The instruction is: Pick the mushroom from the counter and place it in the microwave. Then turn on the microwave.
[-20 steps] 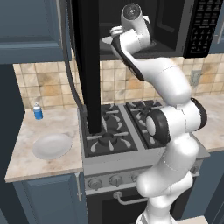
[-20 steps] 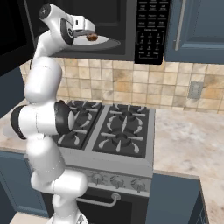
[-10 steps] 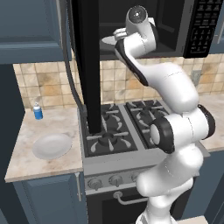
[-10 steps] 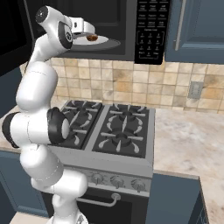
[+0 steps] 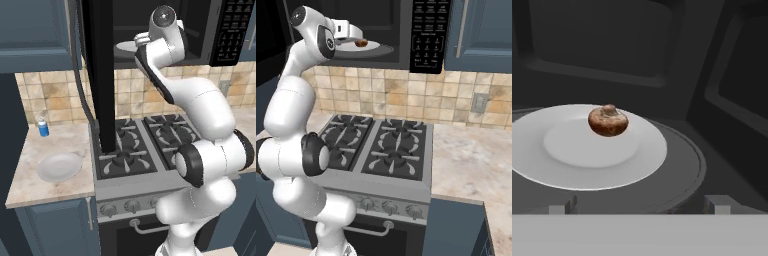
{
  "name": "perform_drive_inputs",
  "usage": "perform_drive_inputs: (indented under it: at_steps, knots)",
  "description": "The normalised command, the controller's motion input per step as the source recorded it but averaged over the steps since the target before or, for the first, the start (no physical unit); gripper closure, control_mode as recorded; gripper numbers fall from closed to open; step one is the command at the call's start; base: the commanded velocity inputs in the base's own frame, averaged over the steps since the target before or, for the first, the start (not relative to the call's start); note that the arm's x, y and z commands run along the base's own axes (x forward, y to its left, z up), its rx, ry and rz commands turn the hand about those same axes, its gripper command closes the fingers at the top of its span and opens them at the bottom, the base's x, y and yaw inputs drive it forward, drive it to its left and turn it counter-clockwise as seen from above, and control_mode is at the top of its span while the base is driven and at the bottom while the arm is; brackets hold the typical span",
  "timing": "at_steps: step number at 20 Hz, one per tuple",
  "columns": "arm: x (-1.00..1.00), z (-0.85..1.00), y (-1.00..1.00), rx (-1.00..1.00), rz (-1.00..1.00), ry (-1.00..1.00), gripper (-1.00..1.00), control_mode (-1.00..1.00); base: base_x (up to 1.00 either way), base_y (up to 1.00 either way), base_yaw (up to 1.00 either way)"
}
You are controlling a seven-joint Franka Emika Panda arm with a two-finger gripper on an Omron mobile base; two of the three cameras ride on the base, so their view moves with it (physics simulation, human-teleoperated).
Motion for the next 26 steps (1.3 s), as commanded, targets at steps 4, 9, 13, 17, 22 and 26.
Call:
perform_drive_inputs:
  at_steps: [4,9,13,17,22,26]
  knots:
    - [-0.36,0.01,-0.02,0.0,0.0,0.0,-1.0,-1.0,0.0,0.0,0.0]
    - [-0.41,0.04,-0.01,0.0,0.0,0.0,-1.0,-1.0,0.0,0.0,0.0]
    - [-0.31,0.06,0.0,0.0,0.0,0.0,-1.0,-1.0,0.0,0.0,0.0]
    - [-0.29,0.06,0.0,0.0,0.0,0.0,-1.0,-1.0,0.0,0.0,0.0]
    - [-0.33,0.03,0.0,0.0,0.0,-0.02,-1.0,-1.0,0.0,0.0,0.0]
    - [-0.38,0.01,0.0,0.0,0.0,-0.01,-1.0,-1.0,0.0,0.0,0.0]
